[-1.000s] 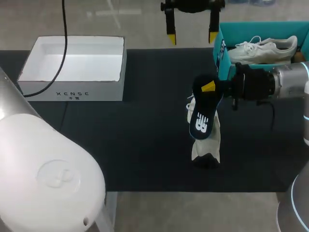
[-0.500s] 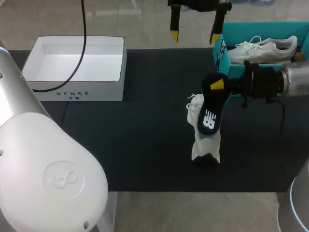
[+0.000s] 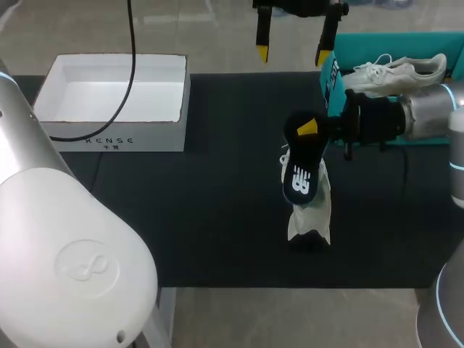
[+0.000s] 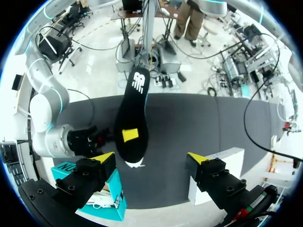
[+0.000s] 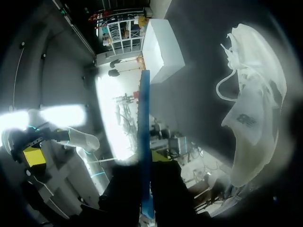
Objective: Take the shoe out of the shoebox, open the shoe tongue, remove and reinsert the insole, then place the shoe into the shoebox
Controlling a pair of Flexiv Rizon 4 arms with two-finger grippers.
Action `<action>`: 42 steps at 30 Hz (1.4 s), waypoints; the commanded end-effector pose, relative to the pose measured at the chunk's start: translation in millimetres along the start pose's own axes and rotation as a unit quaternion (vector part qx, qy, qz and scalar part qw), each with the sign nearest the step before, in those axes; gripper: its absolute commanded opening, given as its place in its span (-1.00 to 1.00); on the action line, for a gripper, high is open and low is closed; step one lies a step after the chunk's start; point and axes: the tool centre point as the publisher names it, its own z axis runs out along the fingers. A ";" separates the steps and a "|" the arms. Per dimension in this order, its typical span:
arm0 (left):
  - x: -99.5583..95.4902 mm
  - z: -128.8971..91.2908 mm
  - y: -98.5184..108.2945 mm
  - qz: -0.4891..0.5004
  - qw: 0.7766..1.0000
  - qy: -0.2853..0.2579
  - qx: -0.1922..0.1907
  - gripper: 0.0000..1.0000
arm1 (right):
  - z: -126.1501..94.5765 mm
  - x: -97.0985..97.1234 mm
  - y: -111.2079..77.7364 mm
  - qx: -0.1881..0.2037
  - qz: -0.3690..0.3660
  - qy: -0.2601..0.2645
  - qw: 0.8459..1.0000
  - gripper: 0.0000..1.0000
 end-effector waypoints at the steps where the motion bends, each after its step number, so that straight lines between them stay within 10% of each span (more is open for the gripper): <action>1: 1.6 0.3 -0.4 0.000 1.000 0.000 -0.001 1.00 | 0.7 -0.8 3.9 0.006 0.001 -0.001 1.000 -1.00; 9: 1.6 0.3 -0.4 0.000 1.000 0.000 -0.001 1.00 | 0.7 -0.8 3.9 0.006 0.001 -0.001 1.000 -1.00; 12: 7.8 -10.8 -4.2 -0.031 0.993 -0.118 0.007 1.00 | 0.7 -0.8 3.9 0.006 0.001 -0.001 1.000 -1.00; 18: 36.0 -13.1 -22.0 -0.032 0.933 -0.356 0.036 1.00 | 0.7 -0.8 3.9 0.006 0.001 -0.001 1.000 -1.00; 27: 62.0 40.9 -46.5 -0.046 0.831 -0.543 0.110 1.00 | 0.7 -0.8 3.9 0.006 0.001 -0.001 1.000 -1.00; 34: 64.6 67.5 -61.1 -0.015 0.753 -0.644 0.129 1.00 | 0.7 -0.8 3.9 0.006 0.001 -0.001 1.000 -1.00; 42: 58.4 67.3 -66.8 0.002 0.726 -0.674 0.133 1.00 | 0.7 -0.8 3.9 0.006 0.001 -0.001 1.000 -1.00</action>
